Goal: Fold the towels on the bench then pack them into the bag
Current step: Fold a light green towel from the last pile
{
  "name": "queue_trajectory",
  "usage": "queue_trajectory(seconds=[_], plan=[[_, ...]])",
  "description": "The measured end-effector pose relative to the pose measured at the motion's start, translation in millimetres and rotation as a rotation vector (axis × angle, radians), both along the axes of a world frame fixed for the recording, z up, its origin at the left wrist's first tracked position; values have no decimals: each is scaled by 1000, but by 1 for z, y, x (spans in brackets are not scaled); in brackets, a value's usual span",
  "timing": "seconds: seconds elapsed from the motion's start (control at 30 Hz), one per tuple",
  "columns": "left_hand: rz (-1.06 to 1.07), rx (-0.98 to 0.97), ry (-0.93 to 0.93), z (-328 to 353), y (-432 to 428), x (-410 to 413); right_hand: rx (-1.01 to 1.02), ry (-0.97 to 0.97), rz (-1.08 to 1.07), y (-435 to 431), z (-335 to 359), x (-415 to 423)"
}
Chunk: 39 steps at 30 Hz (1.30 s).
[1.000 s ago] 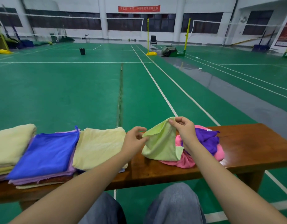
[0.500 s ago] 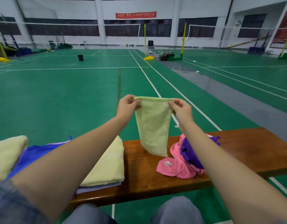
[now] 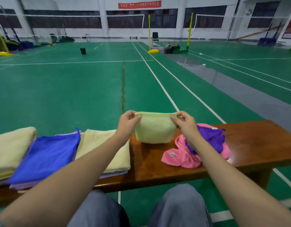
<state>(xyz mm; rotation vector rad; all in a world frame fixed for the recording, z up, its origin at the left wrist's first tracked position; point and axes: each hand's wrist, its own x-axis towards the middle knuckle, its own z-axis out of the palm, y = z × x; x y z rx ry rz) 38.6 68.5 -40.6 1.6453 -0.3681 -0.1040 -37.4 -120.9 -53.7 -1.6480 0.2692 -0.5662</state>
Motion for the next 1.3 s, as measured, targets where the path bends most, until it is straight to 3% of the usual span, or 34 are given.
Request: queue_trajectory(seconds=[0.17, 0.47, 0.63, 0.83, 1.13, 1.3], plan=[[28, 106, 97, -54, 3, -30, 4, 97, 2, 6, -37, -32], [205, 315, 133, -93, -26, -17, -81, 301, -116, -2, -83, -10], [302, 466, 176, -110, -40, -9, -226, 387, -139, -3, -102, 10], [398, 623, 153, -133, -45, -4, -540, 504, -151, 3, -122, 17], [402, 646, 160, -136, -47, -22, -867, 499, -125, 9, -139, 10], [358, 732, 167, -128, -40, -40, -848, 561, -9, 10, -134, 3]])
